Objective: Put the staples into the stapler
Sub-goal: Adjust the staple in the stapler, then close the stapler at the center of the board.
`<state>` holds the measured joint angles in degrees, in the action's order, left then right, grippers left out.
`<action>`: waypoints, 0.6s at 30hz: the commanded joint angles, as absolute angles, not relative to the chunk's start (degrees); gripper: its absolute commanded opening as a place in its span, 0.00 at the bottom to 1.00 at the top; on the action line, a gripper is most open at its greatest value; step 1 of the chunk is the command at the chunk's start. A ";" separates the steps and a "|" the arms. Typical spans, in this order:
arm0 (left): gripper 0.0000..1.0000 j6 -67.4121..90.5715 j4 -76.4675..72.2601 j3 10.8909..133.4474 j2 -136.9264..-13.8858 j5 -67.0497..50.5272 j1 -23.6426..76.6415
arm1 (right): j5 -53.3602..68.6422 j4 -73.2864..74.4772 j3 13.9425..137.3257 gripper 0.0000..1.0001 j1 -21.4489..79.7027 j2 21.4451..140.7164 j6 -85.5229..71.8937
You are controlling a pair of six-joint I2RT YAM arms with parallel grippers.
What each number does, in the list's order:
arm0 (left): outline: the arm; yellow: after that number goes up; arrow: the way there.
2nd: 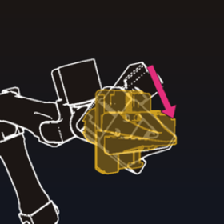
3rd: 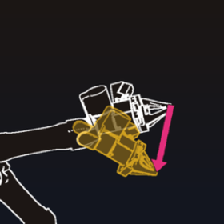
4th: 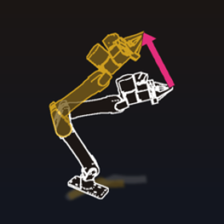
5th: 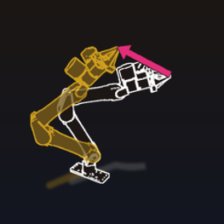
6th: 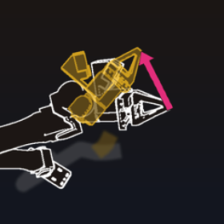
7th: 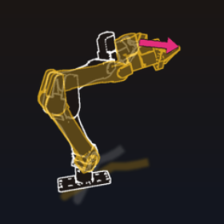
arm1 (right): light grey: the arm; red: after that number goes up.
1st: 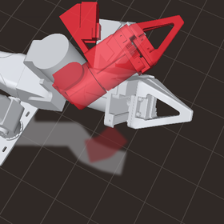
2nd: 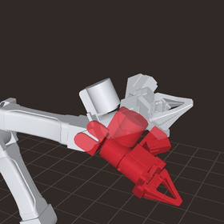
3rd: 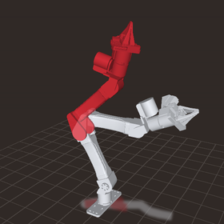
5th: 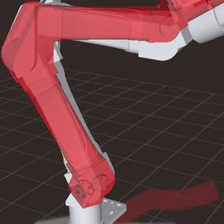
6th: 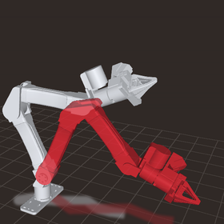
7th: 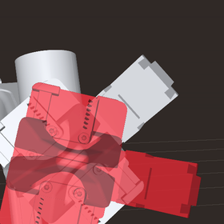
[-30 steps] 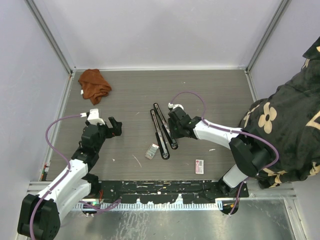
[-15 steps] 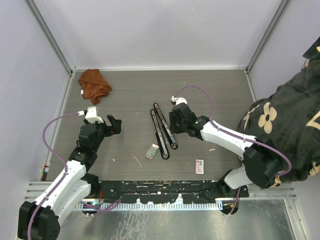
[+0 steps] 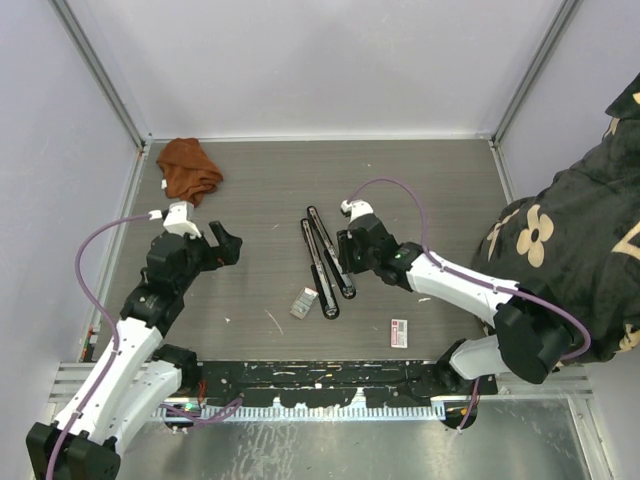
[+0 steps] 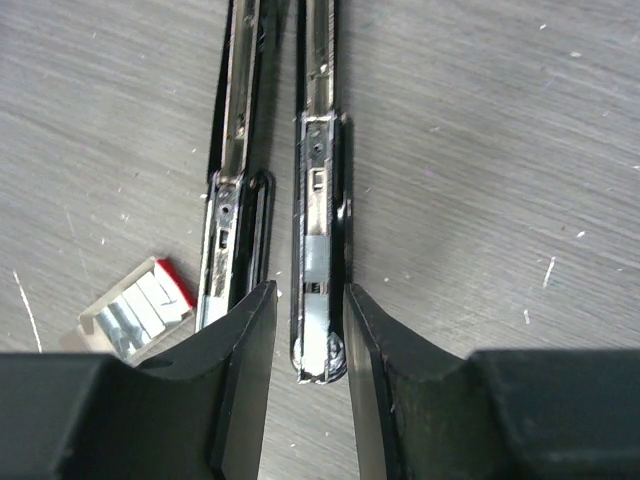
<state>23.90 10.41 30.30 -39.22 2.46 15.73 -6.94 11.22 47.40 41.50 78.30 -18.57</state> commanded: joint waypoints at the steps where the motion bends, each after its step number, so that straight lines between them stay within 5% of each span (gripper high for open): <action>1: 0.94 25.48 18.84 36.70 -40.33 -1.47 15.48 | -9.29 9.25 47.03 0.40 45.30 76.74 -20.17; 18: 0.94 29.29 23.37 36.46 -38.78 -6.35 15.51 | -22.34 6.22 46.83 0.51 57.36 82.25 -29.17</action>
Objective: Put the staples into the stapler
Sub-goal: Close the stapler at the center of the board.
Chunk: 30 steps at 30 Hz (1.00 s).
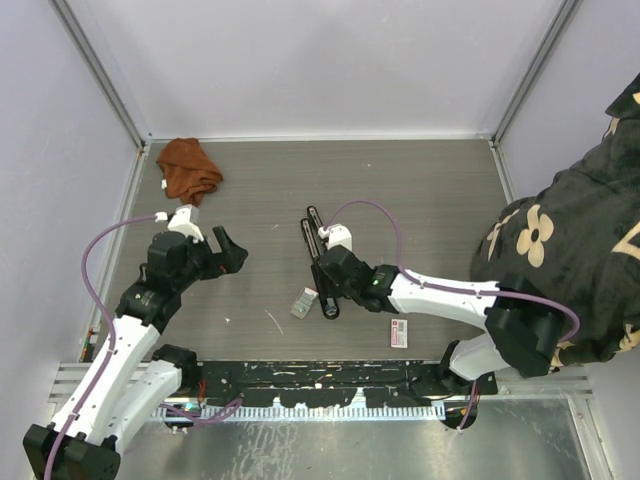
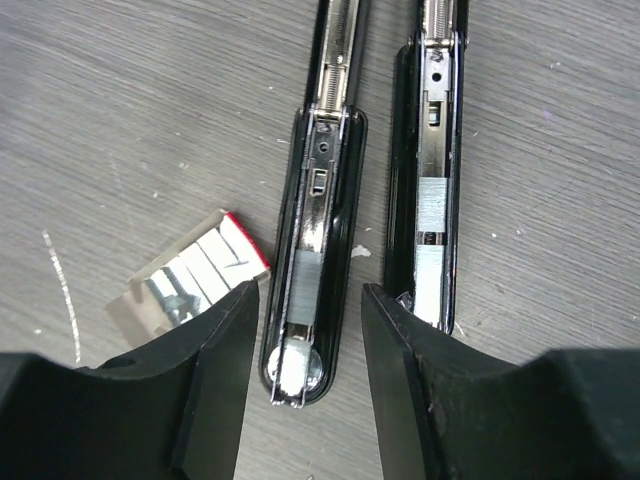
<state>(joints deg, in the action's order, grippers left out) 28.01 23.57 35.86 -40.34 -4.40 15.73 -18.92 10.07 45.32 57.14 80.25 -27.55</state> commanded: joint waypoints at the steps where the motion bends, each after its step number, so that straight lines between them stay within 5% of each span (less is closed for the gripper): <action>1: 0.94 29.41 23.41 36.29 -38.58 -6.45 15.54 | -22.37 5.68 47.10 0.51 57.31 83.70 -28.82; 15: 0.94 30.06 23.79 34.46 -36.50 -7.80 15.49 | -27.67 3.24 56.24 0.46 57.35 97.39 -23.72; 30: 0.94 29.93 25.07 34.94 -35.51 -8.27 15.50 | -30.94 4.25 60.23 0.51 56.15 99.43 -22.36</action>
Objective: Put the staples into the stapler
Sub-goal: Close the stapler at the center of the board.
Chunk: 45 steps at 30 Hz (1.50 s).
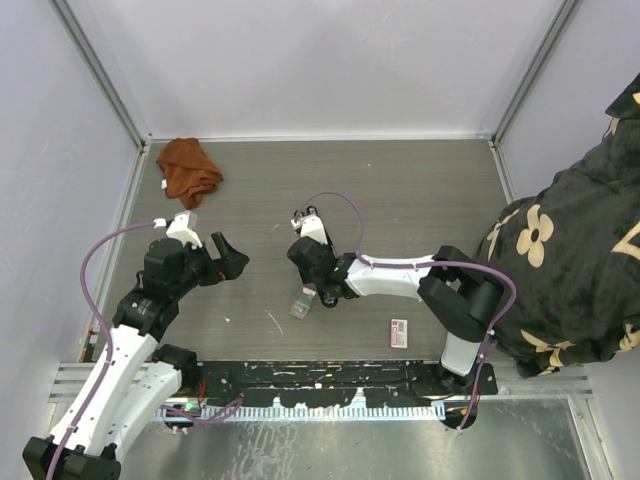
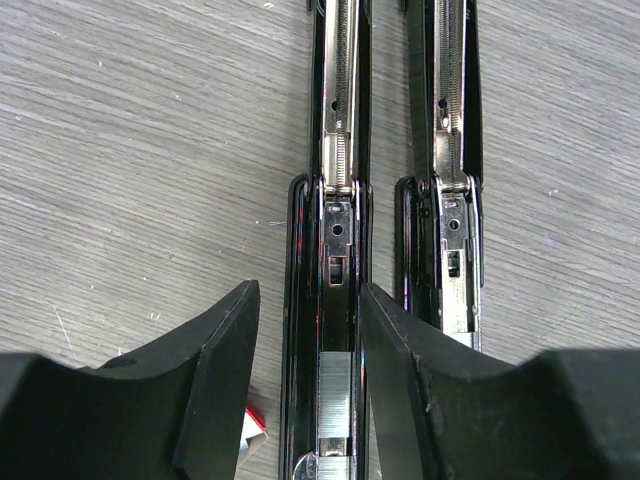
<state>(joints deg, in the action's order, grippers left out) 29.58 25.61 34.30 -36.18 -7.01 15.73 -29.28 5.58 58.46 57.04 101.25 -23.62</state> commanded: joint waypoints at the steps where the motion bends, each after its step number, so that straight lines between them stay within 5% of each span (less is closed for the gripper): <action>1: 0.94 29.93 25.05 34.95 -35.60 -8.26 15.47 | -30.67 4.29 60.34 0.51 56.16 99.00 -22.11; 31: 0.95 33.07 19.24 34.34 -37.42 -11.85 15.49 | -24.78 2.41 67.27 0.34 51.95 110.36 -18.20; 38: 0.94 36.65 7.25 32.55 -45.83 -13.84 15.47 | -18.08 -5.60 62.89 0.02 50.15 108.54 -18.54; 45: 0.93 38.22 -6.26 33.74 -59.21 -14.07 15.55 | -10.56 -25.43 51.76 0.01 48.79 102.38 -15.45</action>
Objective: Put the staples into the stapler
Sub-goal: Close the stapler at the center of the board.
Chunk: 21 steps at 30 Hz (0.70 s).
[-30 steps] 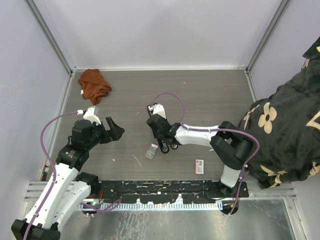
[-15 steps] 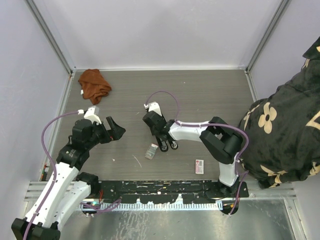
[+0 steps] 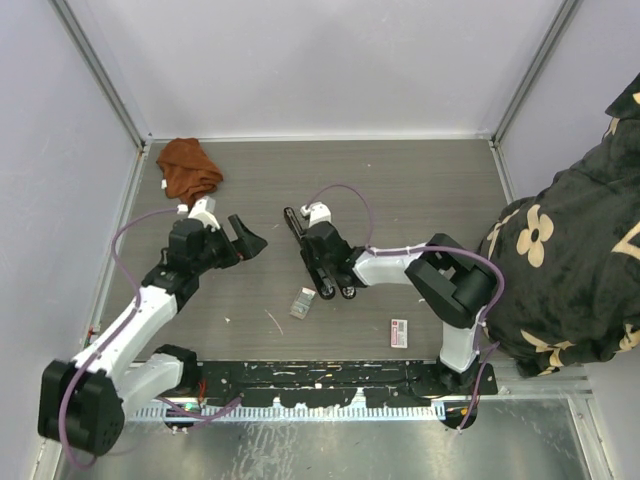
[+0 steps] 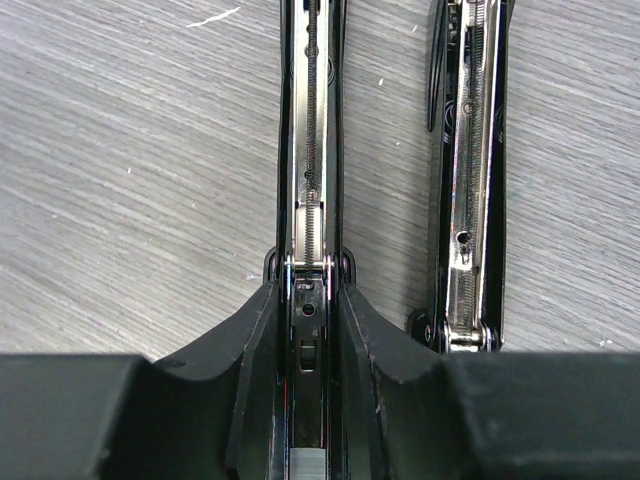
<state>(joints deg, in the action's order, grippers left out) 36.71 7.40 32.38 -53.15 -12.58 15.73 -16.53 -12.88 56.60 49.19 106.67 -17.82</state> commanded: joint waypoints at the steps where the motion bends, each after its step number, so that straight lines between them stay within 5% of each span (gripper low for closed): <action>1: 0.93 38.38 -7.94 34.17 -61.44 -14.11 15.49 | -10.21 -27.59 50.62 0.01 48.78 101.79 -14.47; 21: 0.91 46.05 -26.73 41.65 -89.65 -16.89 15.51 | -4.80 -52.02 37.98 0.01 48.43 94.46 -11.21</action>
